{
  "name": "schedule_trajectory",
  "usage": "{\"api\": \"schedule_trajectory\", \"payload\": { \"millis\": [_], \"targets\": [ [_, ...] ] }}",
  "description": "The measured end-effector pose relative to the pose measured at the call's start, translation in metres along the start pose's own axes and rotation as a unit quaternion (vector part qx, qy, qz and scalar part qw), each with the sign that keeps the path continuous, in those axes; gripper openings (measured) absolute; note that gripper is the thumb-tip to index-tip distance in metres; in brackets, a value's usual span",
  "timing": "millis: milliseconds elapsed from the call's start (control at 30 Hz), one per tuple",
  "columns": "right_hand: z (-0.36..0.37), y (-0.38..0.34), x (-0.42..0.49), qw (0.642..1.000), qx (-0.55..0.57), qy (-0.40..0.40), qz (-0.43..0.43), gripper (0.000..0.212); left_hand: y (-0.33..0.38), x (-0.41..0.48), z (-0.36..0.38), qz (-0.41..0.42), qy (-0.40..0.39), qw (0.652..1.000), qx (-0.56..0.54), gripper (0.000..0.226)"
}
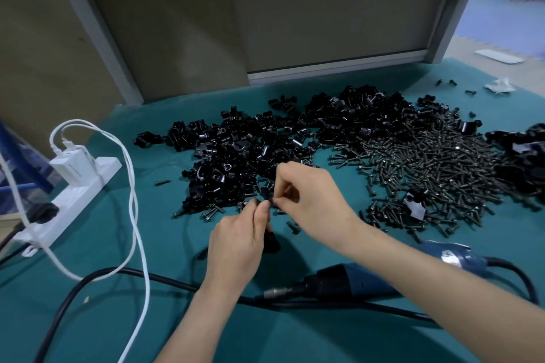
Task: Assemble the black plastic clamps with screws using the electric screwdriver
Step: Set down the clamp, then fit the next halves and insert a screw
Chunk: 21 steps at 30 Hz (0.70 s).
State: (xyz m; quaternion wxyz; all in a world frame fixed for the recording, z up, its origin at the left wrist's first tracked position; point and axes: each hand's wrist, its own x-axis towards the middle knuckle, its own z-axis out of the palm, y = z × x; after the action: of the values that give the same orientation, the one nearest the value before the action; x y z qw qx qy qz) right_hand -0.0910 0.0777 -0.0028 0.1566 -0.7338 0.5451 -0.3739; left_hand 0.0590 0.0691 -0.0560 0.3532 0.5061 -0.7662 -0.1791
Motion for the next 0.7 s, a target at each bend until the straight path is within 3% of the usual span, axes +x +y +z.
{"api": "schedule_trajectory", "payload": {
  "millis": [67,133,200,333,400,467,533,600,700],
  "targets": [
    [0.003,0.000,-0.004,0.993,-0.083,0.014,-0.081,0.020,0.001,-0.002,0.003,-0.039,-0.016,0.994,-0.102,0.073],
    [0.003,0.002,-0.005,0.983,-0.136,0.012,-0.120,0.018,0.003,-0.002,0.001,-0.054,-0.033,0.989,-0.135,0.086],
    [0.003,0.002,-0.003,0.987,-0.135,-0.011,-0.088,0.019,0.001,-0.002,-0.002,-0.022,-0.040,0.991,-0.122,0.085],
    [-0.005,0.003,0.004,0.994,-0.105,-0.044,-0.007,0.012,0.003,-0.002,-0.007,0.054,-0.032,0.993,-0.104,0.035],
    [-0.009,0.000,0.008,0.993,-0.093,-0.062,0.026,0.031,0.007,-0.003,-0.009,0.066,-0.020,0.990,-0.122,0.019],
    [-0.017,-0.003,0.010,0.990,-0.040,-0.102,0.086,0.041,0.009,-0.001,-0.014,0.059,-0.010,0.990,-0.125,0.027],
    [-0.022,-0.006,0.010,0.979,0.003,-0.162,0.126,0.033,0.008,0.002,-0.020,0.064,-0.018,0.994,-0.089,0.045],
    [-0.026,-0.007,0.008,0.973,0.021,-0.193,0.126,0.028,0.009,0.006,-0.024,0.070,-0.037,0.995,-0.066,0.041],
    [-0.030,-0.006,0.007,0.976,0.034,-0.187,0.109,0.027,0.017,0.013,-0.027,0.017,-0.061,0.990,-0.123,0.032]
  ]
}}
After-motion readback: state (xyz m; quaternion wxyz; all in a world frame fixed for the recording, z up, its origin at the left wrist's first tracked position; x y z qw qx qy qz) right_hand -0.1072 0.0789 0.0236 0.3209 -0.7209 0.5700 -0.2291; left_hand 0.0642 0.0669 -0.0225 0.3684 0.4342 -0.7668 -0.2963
